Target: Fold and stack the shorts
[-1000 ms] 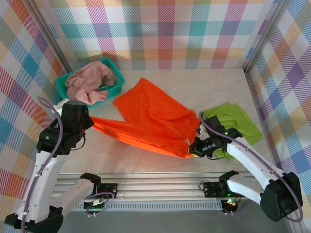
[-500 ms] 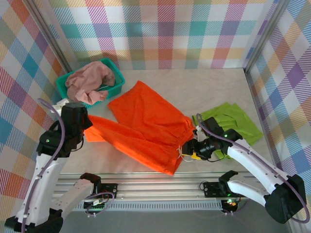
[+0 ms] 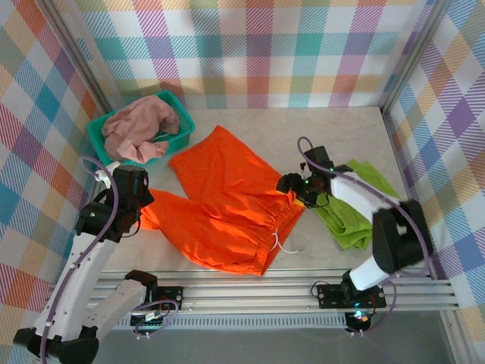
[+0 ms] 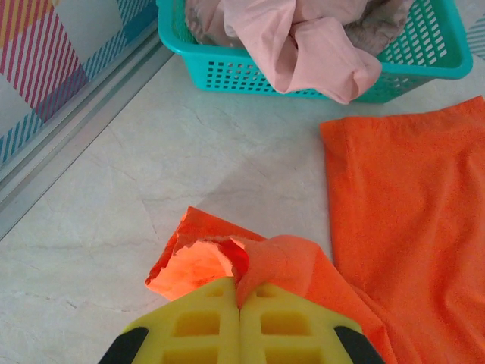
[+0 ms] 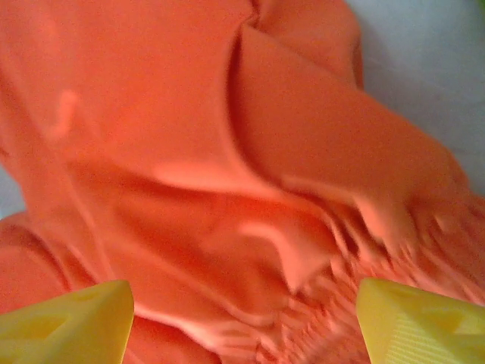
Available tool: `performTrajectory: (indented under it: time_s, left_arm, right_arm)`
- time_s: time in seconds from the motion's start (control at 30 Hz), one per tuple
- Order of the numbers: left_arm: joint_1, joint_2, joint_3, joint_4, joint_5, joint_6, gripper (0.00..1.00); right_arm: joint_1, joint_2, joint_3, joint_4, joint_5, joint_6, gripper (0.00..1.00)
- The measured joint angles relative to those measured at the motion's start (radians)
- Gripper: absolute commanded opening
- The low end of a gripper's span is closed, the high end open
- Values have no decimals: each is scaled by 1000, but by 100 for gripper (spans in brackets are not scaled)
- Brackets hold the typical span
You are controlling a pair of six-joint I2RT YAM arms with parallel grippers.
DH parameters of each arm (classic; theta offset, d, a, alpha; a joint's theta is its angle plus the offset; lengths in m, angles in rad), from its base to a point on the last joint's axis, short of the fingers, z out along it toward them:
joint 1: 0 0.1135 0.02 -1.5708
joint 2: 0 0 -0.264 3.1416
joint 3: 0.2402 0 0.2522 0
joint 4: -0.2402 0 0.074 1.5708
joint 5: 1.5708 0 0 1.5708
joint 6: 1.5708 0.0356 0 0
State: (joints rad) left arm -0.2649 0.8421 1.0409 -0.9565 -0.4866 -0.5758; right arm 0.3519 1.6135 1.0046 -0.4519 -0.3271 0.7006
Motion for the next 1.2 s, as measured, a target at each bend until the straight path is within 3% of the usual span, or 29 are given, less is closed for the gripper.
performTrajectory:
  time_s: [0.23, 0.5, 0.67, 0.83, 1.07, 1.2]
  left_arm:
    - [0, -9, -34, 18, 16, -11, 0]
    - [0, -75, -110, 49, 116, -14, 0]
    - [0, -114, -177, 87, 203, -15, 0]
    - [0, -122, -202, 119, 243, -22, 0]
    - [0, -117, -235, 149, 271, -38, 0]
    - [0, -113, -238, 151, 281, -41, 0]
  right_arm:
    - [-41, 301, 216, 0, -47, -9, 78]
    - [-127, 614, 713, -146, 3, -133, 79]
    - [-139, 645, 785, -171, 11, -172, 81]
    - [-129, 456, 588, -138, -40, -151, 82]
    - [-43, -111, 169, -51, -15, -63, 76]
    - [24, -323, -85, -28, 37, 33, 72]
